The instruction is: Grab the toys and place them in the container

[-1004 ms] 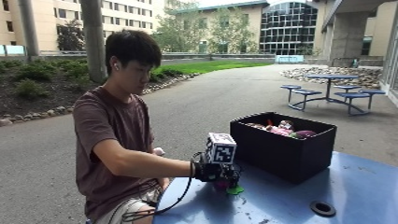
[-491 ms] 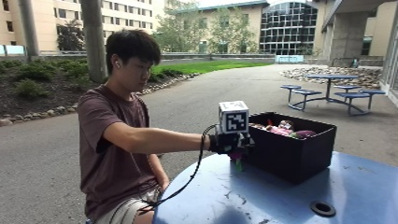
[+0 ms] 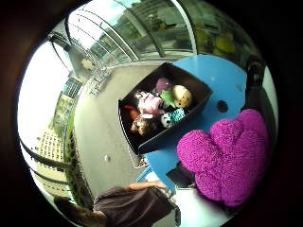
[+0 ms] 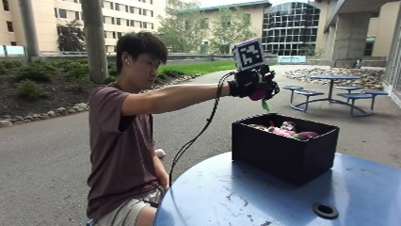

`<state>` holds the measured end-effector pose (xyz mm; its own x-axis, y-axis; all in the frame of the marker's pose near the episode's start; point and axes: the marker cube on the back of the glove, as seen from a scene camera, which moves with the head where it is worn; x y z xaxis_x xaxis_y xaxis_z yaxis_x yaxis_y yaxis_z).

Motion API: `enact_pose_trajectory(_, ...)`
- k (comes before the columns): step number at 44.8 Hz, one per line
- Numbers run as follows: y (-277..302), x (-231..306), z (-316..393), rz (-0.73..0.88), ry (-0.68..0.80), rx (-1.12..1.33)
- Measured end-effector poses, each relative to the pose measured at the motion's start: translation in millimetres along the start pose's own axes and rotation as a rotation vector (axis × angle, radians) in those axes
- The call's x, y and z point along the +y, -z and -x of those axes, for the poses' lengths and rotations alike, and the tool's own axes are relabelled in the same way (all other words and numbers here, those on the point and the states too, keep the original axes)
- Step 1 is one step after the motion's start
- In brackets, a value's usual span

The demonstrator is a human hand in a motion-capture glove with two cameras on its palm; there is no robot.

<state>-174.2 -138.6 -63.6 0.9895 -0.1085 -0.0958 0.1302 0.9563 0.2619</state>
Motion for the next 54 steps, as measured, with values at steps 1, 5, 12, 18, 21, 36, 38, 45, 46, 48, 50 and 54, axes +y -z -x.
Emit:
enact_pose_trajectory(1,3,0,18,-0.004,0.07,-0.052)
enact_pose_trajectory(5,7,-6,46,-0.008,0.181,-0.092)
enact_pose_trajectory(12,10,-31,89,0.004,0.205,-0.092)
enact_pose_trajectory(18,17,-60,138,-0.009,0.122,-0.19)
enact_pose_trajectory(21,18,-67,163,-0.014,0.184,-0.196)
enact_pose_trajectory(36,-4,-82,242,0.251,0.31,0.034)
enact_pose_trajectory(38,-11,-81,249,0.322,0.304,0.052)
enact_pose_trajectory(45,-23,-75,237,0.302,0.347,0.05)
enact_pose_trajectory(46,-25,-75,241,0.308,0.352,0.047)
enact_pose_trajectory(48,-28,-75,250,0.318,0.352,0.036)
enact_pose_trajectory(50,-30,-74,253,0.321,0.343,0.031)
enact_pose_trajectory(54,-33,-79,249,0.314,0.191,0.051)
